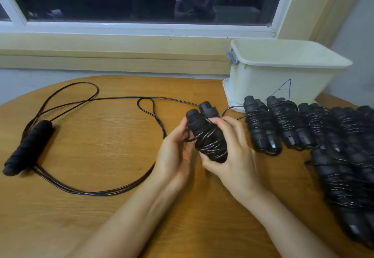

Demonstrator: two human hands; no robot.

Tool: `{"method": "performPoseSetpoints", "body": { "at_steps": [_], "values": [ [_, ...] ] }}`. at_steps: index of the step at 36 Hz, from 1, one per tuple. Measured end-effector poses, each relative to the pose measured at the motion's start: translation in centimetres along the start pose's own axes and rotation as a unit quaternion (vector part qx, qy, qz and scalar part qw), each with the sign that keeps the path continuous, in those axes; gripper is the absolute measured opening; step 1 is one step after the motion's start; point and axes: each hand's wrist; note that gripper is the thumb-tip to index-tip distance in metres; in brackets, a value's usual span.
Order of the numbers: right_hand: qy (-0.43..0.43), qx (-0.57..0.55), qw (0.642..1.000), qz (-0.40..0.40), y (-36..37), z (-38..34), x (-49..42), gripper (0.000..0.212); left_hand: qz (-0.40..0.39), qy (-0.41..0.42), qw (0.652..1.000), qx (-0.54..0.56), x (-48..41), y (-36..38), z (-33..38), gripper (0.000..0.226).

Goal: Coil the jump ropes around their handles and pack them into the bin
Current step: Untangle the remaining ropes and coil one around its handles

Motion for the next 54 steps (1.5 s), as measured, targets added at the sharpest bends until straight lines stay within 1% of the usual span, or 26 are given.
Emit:
{"method": "performPoseSetpoints", "body": {
  "at_steps": [1, 2, 3, 4, 5, 6, 9, 10, 12, 13, 14, 17, 19, 20, 22, 26, 30, 34, 39, 42, 43, 45, 48, 50, 52, 54],
  "values": [
    [0.013, -0.013, 1.0, 0.002, 0.1, 0.2, 0.0, 0.074, 0.001, 0.057, 0.996, -0.066, 0.2, 0.1, -0.6, 0.035],
    [0.023, -0.028, 0.999, 0.003, 0.2, 0.4, 0.1, 0.074, 0.006, 0.126, 0.98, -0.156, 0.2, -0.1, -1.1, 0.039],
    [0.031, -0.041, 0.999, 0.002, 0.2, 0.5, 0.1, 0.074, 0.011, 0.191, 0.948, -0.253, 0.2, -0.3, -1.4, 0.037],
    [0.035, -0.048, 0.998, 0.002, 0.2, 0.6, 0.0, 0.074, 0.024, 0.248, 0.906, -0.343, -0.1, -0.8, -1.5, 0.04],
    [0.035, -0.044, 0.998, 0.0, 0.1, 0.7, 0.0, 0.075, 0.034, 0.282, 0.865, -0.413, -0.5, -1.3, -1.4, 0.046],
    [0.03, -0.033, 0.999, -0.002, 0.0, 0.8, 0.1, 0.076, 0.033, 0.298, 0.84, -0.453, -0.7, -1.5, -1.3, 0.049],
    [-0.002, 0.009, 1.0, -0.009, -0.3, 0.5, 0.4, 0.077, 0.029, 0.303, 0.793, -0.527, -1.2, -2.2, -0.9, 0.066],
    [-0.009, 0.021, 1.0, -0.011, -0.3, 0.4, 0.5, 0.078, 0.036, 0.316, 0.772, -0.551, -1.3, -2.4, -0.7, 0.067],
    [-0.016, 0.034, 0.999, -0.018, -0.2, 0.0, 0.6, 0.078, 0.053, 0.352, 0.742, -0.569, -1.2, -2.4, -0.1, 0.055],
    [-0.018, 0.038, 0.999, -0.025, -0.1, -0.2, 0.7, 0.078, 0.055, 0.357, 0.745, -0.561, -1.2, -2.3, 0.1, 0.049],
    [-0.022, 0.044, 0.998, -0.032, -0.1, -0.3, 0.7, 0.077, 0.046, 0.346, 0.767, -0.538, -1.0, -2.0, 0.4, 0.047],
    [-0.042, 0.055, 0.996, -0.054, 0.1, -0.8, 1.1, 0.076, -0.033, 0.232, 0.871, -0.432, -0.6, -1.5, 1.4, 0.049],
    [-0.042, 0.039, 0.996, -0.063, 0.2, -1.0, 1.3, 0.077, -0.08, 0.167, 0.909, -0.373, -0.5, -1.2, 2.0, 0.048],
    [-0.041, 0.022, 0.997, -0.066, 0.1, -1.0, 1.4, 0.077, -0.087, 0.143, 0.924, -0.343, -0.4, -1.1, 2.2, 0.05],
    [-0.034, -0.02, 0.996, -0.075, 0.1, -1.0, 1.4, 0.076, -0.083, 0.111, 0.945, -0.295, -0.4, -0.9, 2.4, 0.05],
    [-0.015, -0.1, 0.991, -0.088, 0.2, -0.8, 1.5, 0.079, -0.054, 0.084, 0.966, -0.237, -0.6, -0.8, 2.1, 0.042],
    [-0.015, -0.15, 0.985, -0.084, 0.3, -0.9, 1.6, 0.079, -0.033, 0.032, 0.994, -0.104, -0.7, -0.6, 2.0, 0.038],
    [-0.019, -0.14, 0.985, -0.103, 0.3, -0.7, 1.8, 0.081, -0.023, 0.06, 0.99, -0.125, -0.7, -0.5, 1.5, 0.04],
    [-0.002, -0.158, 0.98, -0.117, 0.7, -0.5, 1.6, 0.084, -0.023, 0.092, 0.981, -0.167, -0.8, -1.0, 1.5, 0.053],
    [0.015, -0.175, 0.98, -0.098, 0.9, -0.4, 1.5, 0.084, -0.047, 0.086, 0.985, -0.141, -0.6, -0.8, 1.8, 0.047],
    [0.017, -0.173, 0.981, -0.089, 1.0, -0.4, 1.5, 0.084, -0.046, 0.096, 0.982, -0.158, -0.6, -0.7, 1.8, 0.043],
    [0.021, -0.164, 0.984, -0.071, 1.0, -0.2, 1.4, 0.082, -0.028, 0.147, 0.959, -0.242, -0.8, -1.1, 1.8, 0.036],
    [0.029, -0.151, 0.986, -0.058, 0.7, 0.1, 1.2, 0.08, -0.008, 0.266, 0.888, -0.375, -1.3, -1.9, 1.9, 0.022],
    [0.032, -0.149, 0.986, -0.062, 0.5, 0.2, 1.1, 0.08, -0.009, 0.302, 0.855, -0.421, -1.4, -2.2, 2.2, 0.017],
    [0.033, -0.151, 0.985, -0.071, 0.5, 0.2, 1.2, 0.081, -0.016, 0.301, 0.849, -0.435, -1.4, -2.2, 2.4, 0.015],
    [0.033, -0.153, 0.985, -0.079, 0.6, 0.2, 1.2, 0.081, -0.026, 0.286, 0.854, -0.434, -1.3, -2.2, 2.7, 0.014]
  ]
}}
Point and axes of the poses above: each hand's wrist, its own x-axis away from the middle knuckle, its own y-axis out of the palm, z = x × y, and after that the axes turned 3 degrees about z, right-handed
